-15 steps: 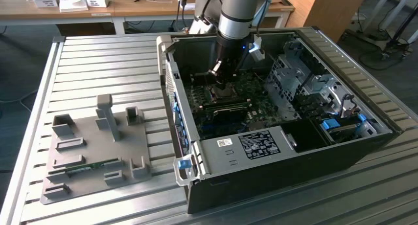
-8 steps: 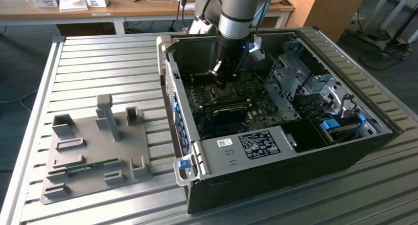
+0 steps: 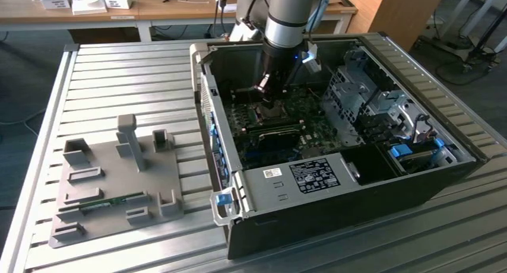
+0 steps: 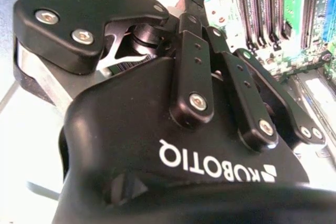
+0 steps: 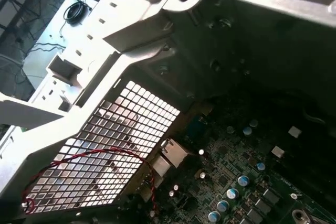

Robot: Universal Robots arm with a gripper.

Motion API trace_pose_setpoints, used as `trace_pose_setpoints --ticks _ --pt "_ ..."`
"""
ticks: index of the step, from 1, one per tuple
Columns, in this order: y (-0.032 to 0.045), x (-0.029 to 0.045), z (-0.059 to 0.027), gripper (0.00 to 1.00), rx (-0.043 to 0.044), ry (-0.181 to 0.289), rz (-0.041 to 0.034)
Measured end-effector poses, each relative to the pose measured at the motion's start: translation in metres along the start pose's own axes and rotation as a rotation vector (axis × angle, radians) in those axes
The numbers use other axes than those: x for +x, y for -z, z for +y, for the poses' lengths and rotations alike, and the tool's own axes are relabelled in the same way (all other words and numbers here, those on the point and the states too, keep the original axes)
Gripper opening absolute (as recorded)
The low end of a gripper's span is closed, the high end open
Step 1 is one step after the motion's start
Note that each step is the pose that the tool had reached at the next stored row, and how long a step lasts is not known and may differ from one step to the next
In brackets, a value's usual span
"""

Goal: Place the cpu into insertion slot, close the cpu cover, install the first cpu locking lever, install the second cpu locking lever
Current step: 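Install the first cpu locking lever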

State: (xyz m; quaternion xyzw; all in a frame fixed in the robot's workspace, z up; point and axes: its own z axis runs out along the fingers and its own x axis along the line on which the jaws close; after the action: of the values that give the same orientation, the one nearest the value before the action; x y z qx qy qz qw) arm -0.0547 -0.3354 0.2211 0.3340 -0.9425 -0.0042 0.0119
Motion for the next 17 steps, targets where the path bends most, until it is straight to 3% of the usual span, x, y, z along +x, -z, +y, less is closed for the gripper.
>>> trace_pose_setpoints --ticks 17 --pt "0.0000 0.0000 0.0000 0.11 0.0006 0.032 0.0005"
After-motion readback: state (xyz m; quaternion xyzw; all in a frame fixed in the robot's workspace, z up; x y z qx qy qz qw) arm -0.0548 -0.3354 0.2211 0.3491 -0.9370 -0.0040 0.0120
